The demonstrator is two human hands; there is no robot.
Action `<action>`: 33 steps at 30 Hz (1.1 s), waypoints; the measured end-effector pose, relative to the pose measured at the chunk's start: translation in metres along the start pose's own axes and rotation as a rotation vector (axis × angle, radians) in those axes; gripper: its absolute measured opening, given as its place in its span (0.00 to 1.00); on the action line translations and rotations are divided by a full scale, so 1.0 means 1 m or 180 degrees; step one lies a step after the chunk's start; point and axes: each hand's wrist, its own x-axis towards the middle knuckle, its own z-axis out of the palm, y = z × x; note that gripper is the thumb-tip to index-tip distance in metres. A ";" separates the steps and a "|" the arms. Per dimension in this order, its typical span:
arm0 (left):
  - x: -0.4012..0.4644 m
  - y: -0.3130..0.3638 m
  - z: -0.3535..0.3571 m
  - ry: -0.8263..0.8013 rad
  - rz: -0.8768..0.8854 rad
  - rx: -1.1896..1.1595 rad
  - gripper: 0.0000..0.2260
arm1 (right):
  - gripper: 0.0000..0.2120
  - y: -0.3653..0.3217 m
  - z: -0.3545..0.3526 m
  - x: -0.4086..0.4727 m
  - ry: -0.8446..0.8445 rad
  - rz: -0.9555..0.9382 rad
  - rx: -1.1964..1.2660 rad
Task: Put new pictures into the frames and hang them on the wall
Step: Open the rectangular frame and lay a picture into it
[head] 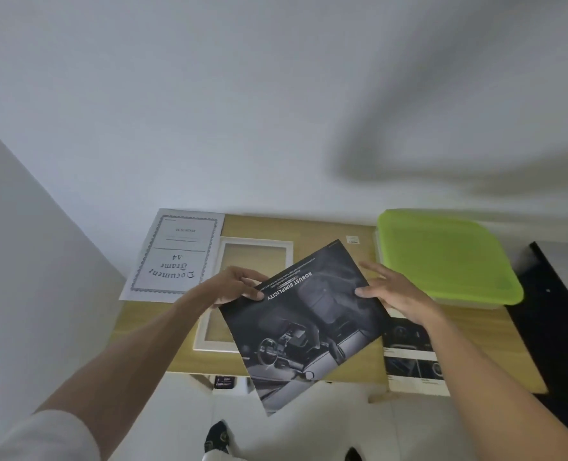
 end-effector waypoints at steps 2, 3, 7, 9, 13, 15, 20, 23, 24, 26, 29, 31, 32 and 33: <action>0.008 0.010 0.028 -0.0026 -0.0084 0.0011 0.14 | 0.29 0.018 -0.018 -0.004 -0.0100 0.0013 0.0253; 0.012 0.014 0.044 -0.0026 -0.0165 -0.0024 0.14 | 0.28 0.029 -0.030 -0.006 -0.0077 0.0043 0.0291; 0.026 0.018 0.105 -0.0073 -0.0438 0.0039 0.12 | 0.33 0.085 -0.093 -0.015 0.0054 0.0156 0.0649; 0.030 0.012 0.127 0.0079 -0.0445 -0.0163 0.12 | 0.34 0.111 -0.124 -0.019 0.0219 0.0200 0.0889; 0.041 0.005 0.197 0.0400 -0.0407 -0.0728 0.07 | 0.36 0.170 -0.179 -0.051 0.0552 0.0366 0.1192; 0.053 0.008 0.233 0.0553 -0.0356 -0.0910 0.07 | 0.35 0.190 -0.198 -0.061 0.0664 0.0359 0.1298; 0.076 0.017 0.311 0.0972 -0.0453 -0.0834 0.05 | 0.40 0.235 -0.227 -0.065 0.0738 0.0438 0.1388; 0.086 0.022 0.342 0.1099 -0.0453 -0.0858 0.04 | 0.36 0.250 -0.237 -0.065 0.0814 0.0478 0.1371; 0.089 0.023 0.348 0.1128 -0.0427 -0.0877 0.03 | 0.36 0.252 -0.241 -0.064 0.0828 0.0487 0.1342; 0.094 0.024 0.355 0.1175 -0.0432 -0.0840 0.05 | 0.35 0.256 -0.246 -0.061 0.0890 0.0442 0.1200; 0.104 0.024 0.362 0.1260 -0.0495 -0.0700 0.08 | 0.32 0.260 -0.251 -0.057 0.1012 0.0369 0.0803; 0.115 0.023 0.367 0.1391 -0.0566 -0.0451 0.09 | 0.31 0.262 -0.253 -0.054 0.1081 0.0308 0.0540; 0.120 0.023 0.369 0.1471 -0.0597 -0.0299 0.10 | 0.31 0.263 -0.254 -0.052 0.1116 0.0288 0.0396; 0.125 0.024 0.371 0.1565 -0.0591 -0.0146 0.11 | 0.30 0.263 -0.254 -0.050 0.1157 0.0259 0.0219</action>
